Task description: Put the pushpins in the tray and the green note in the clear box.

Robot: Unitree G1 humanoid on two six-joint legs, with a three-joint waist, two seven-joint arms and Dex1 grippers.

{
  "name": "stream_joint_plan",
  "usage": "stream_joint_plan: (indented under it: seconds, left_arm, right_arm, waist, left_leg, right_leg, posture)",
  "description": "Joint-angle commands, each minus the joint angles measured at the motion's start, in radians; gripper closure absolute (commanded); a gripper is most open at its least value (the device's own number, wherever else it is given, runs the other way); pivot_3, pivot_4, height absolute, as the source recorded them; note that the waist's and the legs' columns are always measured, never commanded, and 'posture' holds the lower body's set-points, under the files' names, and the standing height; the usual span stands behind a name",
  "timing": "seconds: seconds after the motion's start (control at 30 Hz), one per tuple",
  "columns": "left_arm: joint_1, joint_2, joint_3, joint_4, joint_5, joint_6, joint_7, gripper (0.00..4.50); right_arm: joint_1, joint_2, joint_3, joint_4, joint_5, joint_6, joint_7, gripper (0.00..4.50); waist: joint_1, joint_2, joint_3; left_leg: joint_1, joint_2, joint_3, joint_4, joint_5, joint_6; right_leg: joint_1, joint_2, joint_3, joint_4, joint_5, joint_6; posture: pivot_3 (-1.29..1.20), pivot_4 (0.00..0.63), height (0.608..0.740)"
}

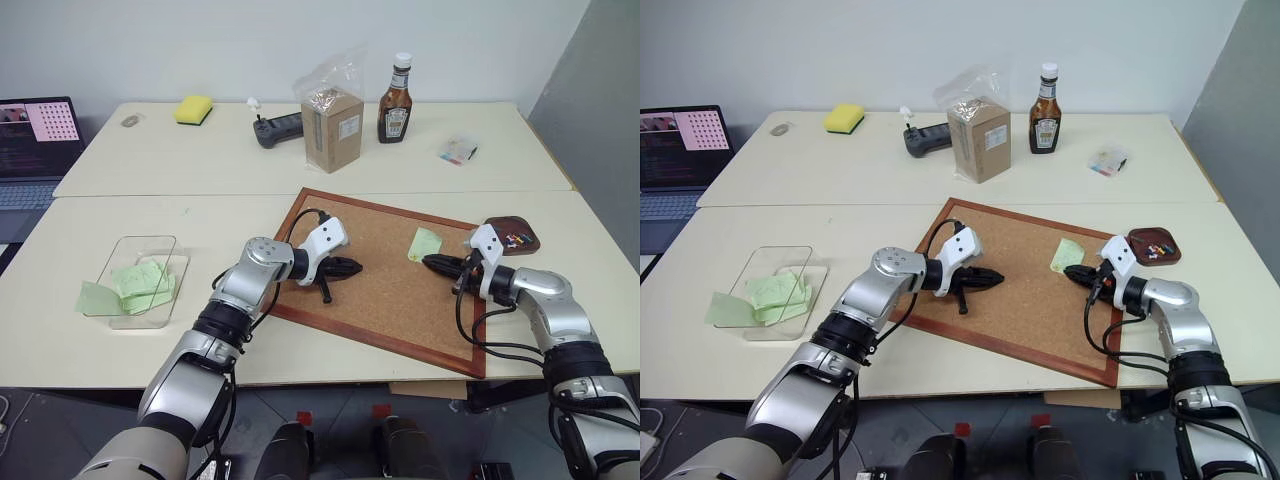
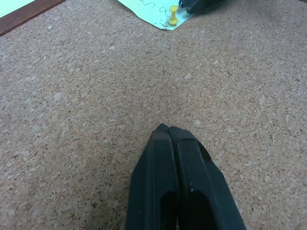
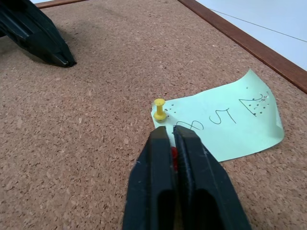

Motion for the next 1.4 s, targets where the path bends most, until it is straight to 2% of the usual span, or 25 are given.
stream_joint_plan:
  seconds: [0.03,0.3,0.57,0.8,0.97,1.4]
  left_arm:
    - [0.006,-0.002,-0.023,0.009,0.024,0.004,-0.005,4.5]
    - [-0.002,-0.005,-0.02,0.024,0.028,0.002,-0.001,4.5]
    - [-0.007,-0.009,-0.022,0.04,0.033,-0.002,0.0,4.5]
    - [-0.009,-0.011,-0.024,0.038,0.033,-0.001,-0.002,4.5]
    - [-0.006,-0.011,-0.024,0.032,0.032,0.003,-0.004,4.5]
    - [0.008,-0.004,-0.023,0.015,0.029,0.012,-0.007,4.5]
  right_arm:
    - [-0.018,0.001,-0.03,-0.032,0.018,-0.009,-0.004,4.41]
    - [0.005,-0.02,-0.081,-0.207,0.103,0.083,0.005,4.41]
    - [0.003,-0.031,-0.167,-0.318,0.18,0.243,-0.092,4.41]
    - [-0.115,-0.048,-0.268,-0.095,0.068,0.24,-0.411,4.41]
    - [-0.198,-0.082,-0.309,0.078,0.032,0.247,-0.543,4.41]
    - [-0.327,-0.092,-0.313,0.389,0.013,0.205,-0.585,4.41]
  waist:
    - [0.0,0.0,0.0]
    - [0.0,0.0,0.0]
    - [0.001,0.0,0.0]
    - [0.001,0.0,0.0]
    - [0.001,0.0,0.0]
    - [-0.001,0.001,0.0]
  left_leg:
    - [0.0,0.0,0.0,0.0,0.0,0.0]
    - [-0.001,0.0,0.0,0.0,0.0,0.0]
    - [-0.001,0.0,-0.001,0.0,0.0,0.0]
    - [0.0,0.0,-0.001,0.0,0.0,0.0]
    - [-0.001,-0.001,0.0,-0.001,0.0,0.0]
    - [0.0,-0.001,0.001,-0.002,0.0,0.0]
  right_leg:
    - [0.0,0.0,0.0,0.0,0.0,0.0]
    - [-0.001,0.0,0.0,0.0,0.0,0.0]
    - [0.001,0.0,-0.001,-0.002,0.0,0.0]
    - [0.001,-0.001,0.0,-0.002,0.0,0.001]
    - [0.001,-0.001,0.0,-0.002,0.0,0.0]
    - [0.001,-0.001,0.001,-0.002,0.0,0.0]
  posture:
    - [0.0,0.15,0.74]
    - [0.0,0.15,0.74]
    - [0.0,0.15,0.74]
    - [0.0,0.15,0.74]
    - [0.0,0.15,0.74]
    - [0.0,0.15,0.74]
